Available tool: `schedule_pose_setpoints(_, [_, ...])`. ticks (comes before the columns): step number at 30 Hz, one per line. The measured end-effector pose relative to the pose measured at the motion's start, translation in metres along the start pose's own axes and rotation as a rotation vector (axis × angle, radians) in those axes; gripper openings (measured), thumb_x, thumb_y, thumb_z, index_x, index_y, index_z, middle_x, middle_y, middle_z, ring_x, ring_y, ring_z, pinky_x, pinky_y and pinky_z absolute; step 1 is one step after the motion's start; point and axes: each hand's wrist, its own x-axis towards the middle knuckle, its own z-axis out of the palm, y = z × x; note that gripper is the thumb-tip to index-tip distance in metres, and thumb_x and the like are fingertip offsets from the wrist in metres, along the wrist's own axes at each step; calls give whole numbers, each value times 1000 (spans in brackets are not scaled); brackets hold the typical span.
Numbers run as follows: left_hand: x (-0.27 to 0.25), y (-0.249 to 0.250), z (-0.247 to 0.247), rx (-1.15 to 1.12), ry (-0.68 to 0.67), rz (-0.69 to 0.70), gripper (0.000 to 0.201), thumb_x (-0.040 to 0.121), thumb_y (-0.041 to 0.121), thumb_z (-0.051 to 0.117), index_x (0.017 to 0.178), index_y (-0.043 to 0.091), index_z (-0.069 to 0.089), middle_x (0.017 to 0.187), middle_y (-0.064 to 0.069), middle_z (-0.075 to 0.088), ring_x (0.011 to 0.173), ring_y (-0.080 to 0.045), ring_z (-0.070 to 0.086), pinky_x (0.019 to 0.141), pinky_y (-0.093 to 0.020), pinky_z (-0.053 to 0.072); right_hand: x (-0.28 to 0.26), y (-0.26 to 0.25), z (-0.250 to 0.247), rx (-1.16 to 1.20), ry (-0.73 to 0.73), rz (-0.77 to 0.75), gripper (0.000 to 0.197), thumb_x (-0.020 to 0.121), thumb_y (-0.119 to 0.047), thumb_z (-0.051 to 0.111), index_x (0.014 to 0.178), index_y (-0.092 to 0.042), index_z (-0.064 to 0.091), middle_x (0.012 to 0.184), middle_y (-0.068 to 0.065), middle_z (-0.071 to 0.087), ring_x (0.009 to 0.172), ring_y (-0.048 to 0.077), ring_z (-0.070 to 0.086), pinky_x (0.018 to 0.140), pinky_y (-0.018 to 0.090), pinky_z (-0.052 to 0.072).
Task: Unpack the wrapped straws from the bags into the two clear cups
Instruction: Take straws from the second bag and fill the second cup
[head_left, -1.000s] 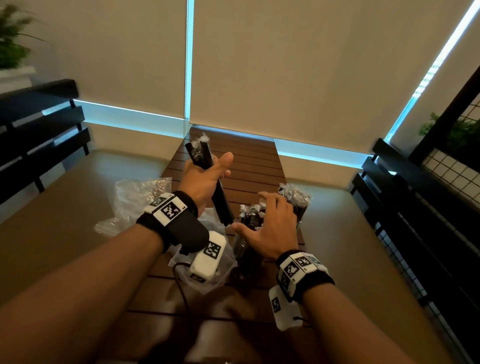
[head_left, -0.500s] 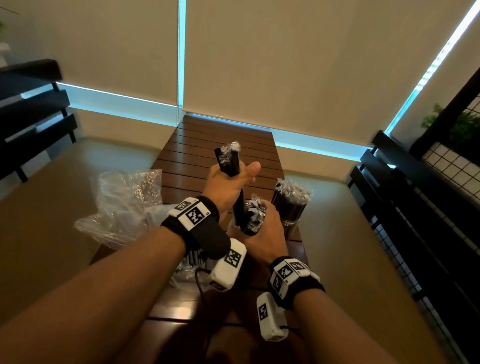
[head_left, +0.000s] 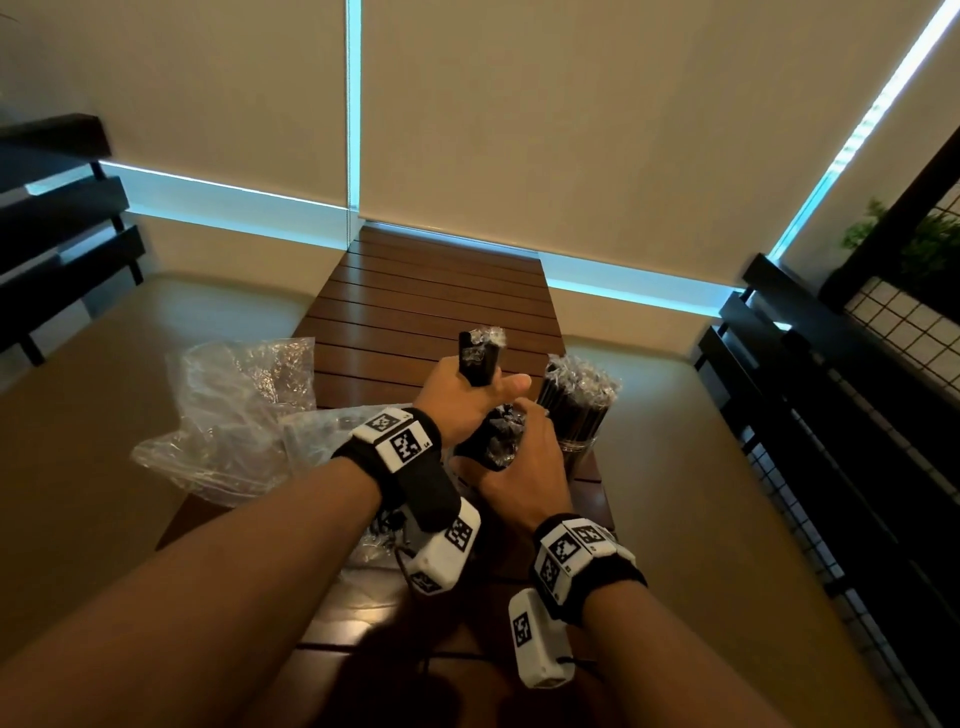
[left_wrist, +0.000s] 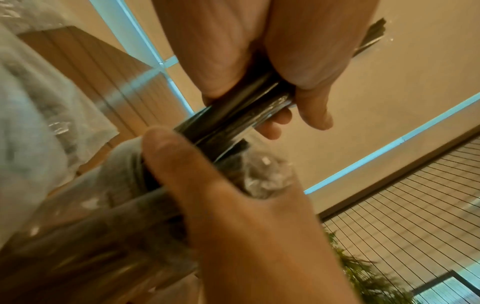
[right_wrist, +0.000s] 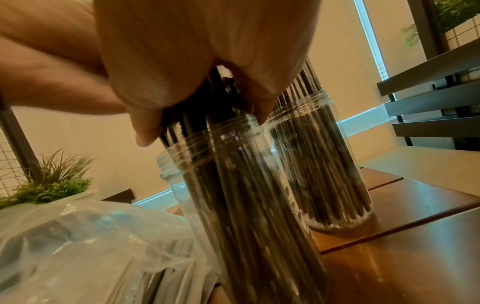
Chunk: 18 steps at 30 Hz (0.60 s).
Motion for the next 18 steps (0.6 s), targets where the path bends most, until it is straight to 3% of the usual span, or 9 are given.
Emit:
schedule_pose_setpoints(2, [-5,-12,2,-15,37,-42,31,79,33,77,58,21,58,60,4,62,65,-16,63,80,-44,57,1,0,2,-3,5,-19,78,70,-37,82,133,-29,37,126,-11,42,108,2,45,94,25,44])
schedule_pose_setpoints(4, [-9,-20,3,81,26,-23,29,70,48,77,66,23,63,69,1,67,72,-19,67,80,-49,57,2,1,4,-37,8,-50,71,70,-41,79,129,-30,41,124,-12,44,108,0,46,93,26,47])
schedule_pose_setpoints(6, [-9,-18,3,287,4,27,39,63,54,78,80,25,59,82,2,64,81,-16,63,81,-45,55,1,5,6,-60,5,-66,72,71,-41,78,132,-31,43,127,-14,43,113,-1,44,94,25,46])
schedule_pose_setpoints(8, [-10,-6,0,452,31,134,49,66,42,83,96,21,51,97,3,54,94,-14,54,83,-32,50,-1,7,5,-52,1,-52,75,71,-39,79,135,-29,40,131,-12,42,116,3,46,95,26,47])
schedule_pose_setpoints(11, [-9,13,-11,494,150,295,83,63,40,87,130,25,39,123,4,46,106,-9,49,85,-23,44,-2,6,5,-57,-7,-20,79,71,-36,81,135,-29,35,133,-8,43,118,10,51,94,27,47])
schedule_pose_setpoints(13, [-2,19,-18,501,158,385,102,64,37,87,144,30,24,132,3,43,107,-7,51,85,-23,46,-2,5,7,-68,-7,-11,82,70,-37,82,137,-30,34,134,-8,43,119,11,51,96,30,47])
schedule_pose_setpoints(15, [3,27,-19,636,39,469,102,76,29,79,151,34,10,143,1,34,110,-13,56,89,-31,51,0,2,8,-64,-13,-12,84,70,-39,82,138,-29,33,134,-7,43,119,13,52,97,33,48])
schedule_pose_setpoints(16, [3,28,-19,745,-50,485,93,85,27,71,152,33,7,150,1,28,119,-17,53,95,-36,50,0,1,9,-62,-18,-9,84,70,-39,81,138,-29,33,134,-6,44,119,14,52,97,35,49])
schedule_pose_setpoints(18, [1,15,-18,998,-241,435,65,99,30,47,153,26,11,159,2,18,142,-19,28,112,-43,34,1,-1,11,-66,-21,-11,80,71,-40,80,136,-27,35,131,-6,46,118,14,53,95,37,50])
